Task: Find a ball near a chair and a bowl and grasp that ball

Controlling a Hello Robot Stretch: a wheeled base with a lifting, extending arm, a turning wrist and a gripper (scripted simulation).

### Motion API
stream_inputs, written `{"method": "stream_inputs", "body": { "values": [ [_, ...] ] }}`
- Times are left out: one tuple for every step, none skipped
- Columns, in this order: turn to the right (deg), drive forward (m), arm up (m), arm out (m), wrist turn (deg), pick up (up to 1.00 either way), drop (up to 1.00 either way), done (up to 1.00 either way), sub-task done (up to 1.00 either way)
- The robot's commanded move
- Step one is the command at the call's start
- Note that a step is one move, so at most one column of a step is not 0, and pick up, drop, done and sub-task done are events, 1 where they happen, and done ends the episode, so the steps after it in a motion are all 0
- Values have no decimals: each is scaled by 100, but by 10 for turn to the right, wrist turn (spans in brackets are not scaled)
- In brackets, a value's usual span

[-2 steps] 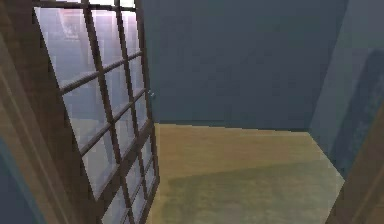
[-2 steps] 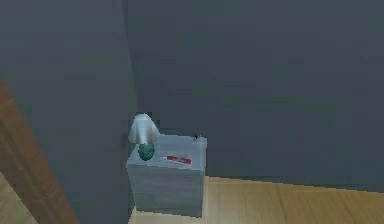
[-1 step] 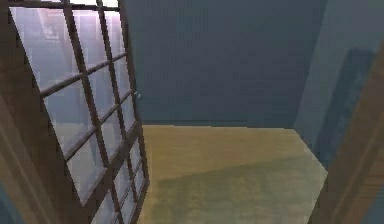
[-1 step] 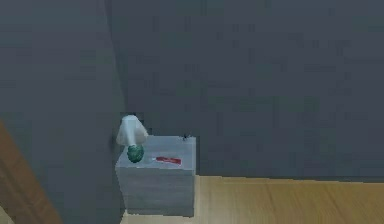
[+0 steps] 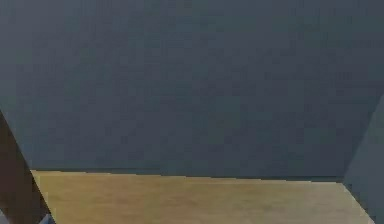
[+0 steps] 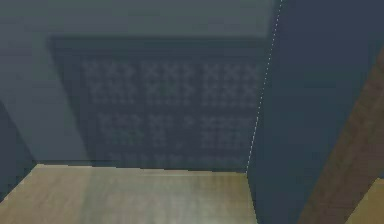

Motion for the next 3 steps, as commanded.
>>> {"method": "stream_inputs", "body": {
  "values": [
    [0, 60, 0, 0, 0, 0, 0, 0, 0],
    [-60, 0, 0, 0, 0, 0, 0, 0, 0],
    [0, 35, 0, 0, 0, 0, 0, 0, 0]
  ]
}}
